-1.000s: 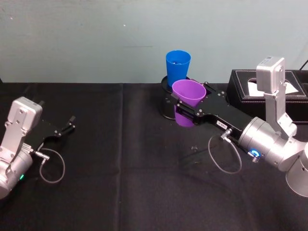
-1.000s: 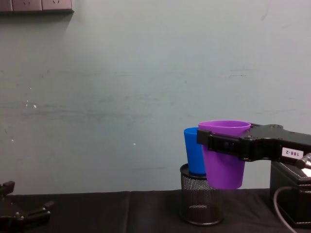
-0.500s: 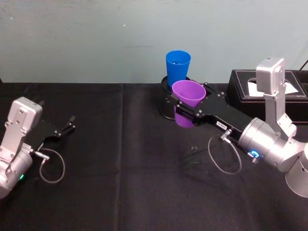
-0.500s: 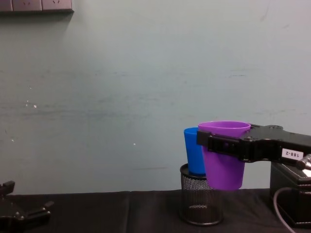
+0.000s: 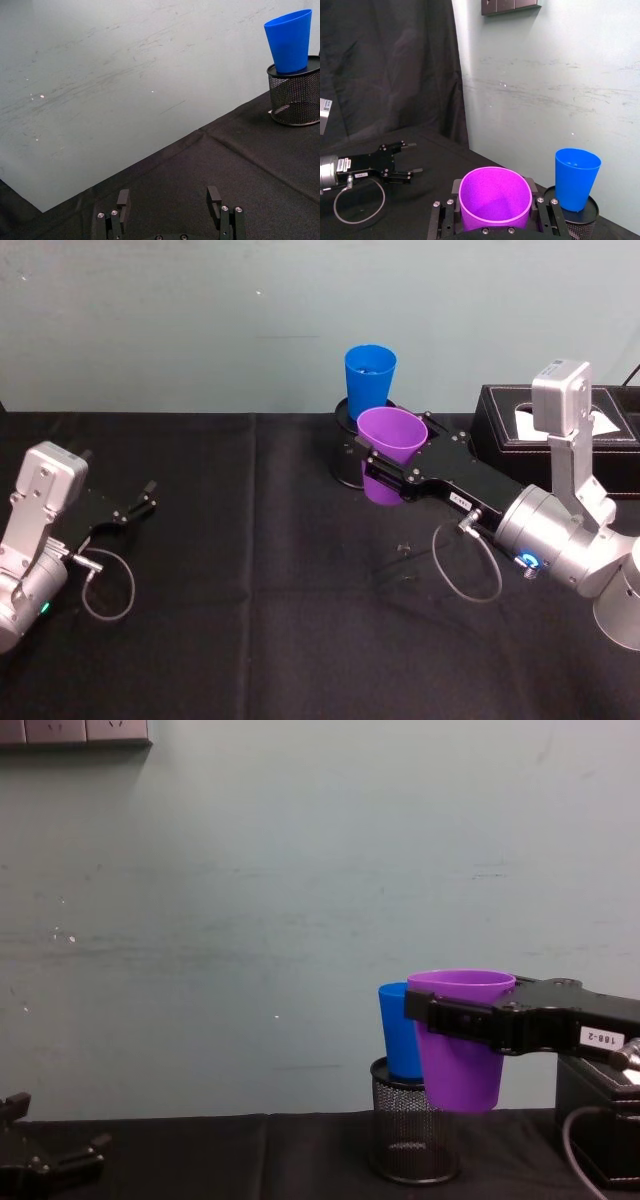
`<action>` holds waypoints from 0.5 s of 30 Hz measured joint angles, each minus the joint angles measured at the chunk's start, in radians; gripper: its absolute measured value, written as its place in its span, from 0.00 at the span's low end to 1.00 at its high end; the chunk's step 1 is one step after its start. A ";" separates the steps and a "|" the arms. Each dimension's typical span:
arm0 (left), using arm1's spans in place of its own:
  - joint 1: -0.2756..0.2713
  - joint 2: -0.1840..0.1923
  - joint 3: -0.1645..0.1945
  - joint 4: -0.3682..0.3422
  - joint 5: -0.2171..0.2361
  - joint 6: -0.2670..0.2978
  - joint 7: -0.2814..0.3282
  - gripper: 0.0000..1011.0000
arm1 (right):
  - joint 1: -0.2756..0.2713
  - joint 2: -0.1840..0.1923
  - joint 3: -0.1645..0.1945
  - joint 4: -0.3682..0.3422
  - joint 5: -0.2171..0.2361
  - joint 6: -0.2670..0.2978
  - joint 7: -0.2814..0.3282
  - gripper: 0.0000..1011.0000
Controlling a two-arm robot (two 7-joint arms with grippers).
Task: Pick up one cup with a gripper and tap it against the other cup.
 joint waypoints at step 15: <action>0.000 0.000 0.000 0.000 0.000 0.000 0.000 0.99 | 0.000 0.000 0.000 0.000 0.000 0.000 -0.001 0.73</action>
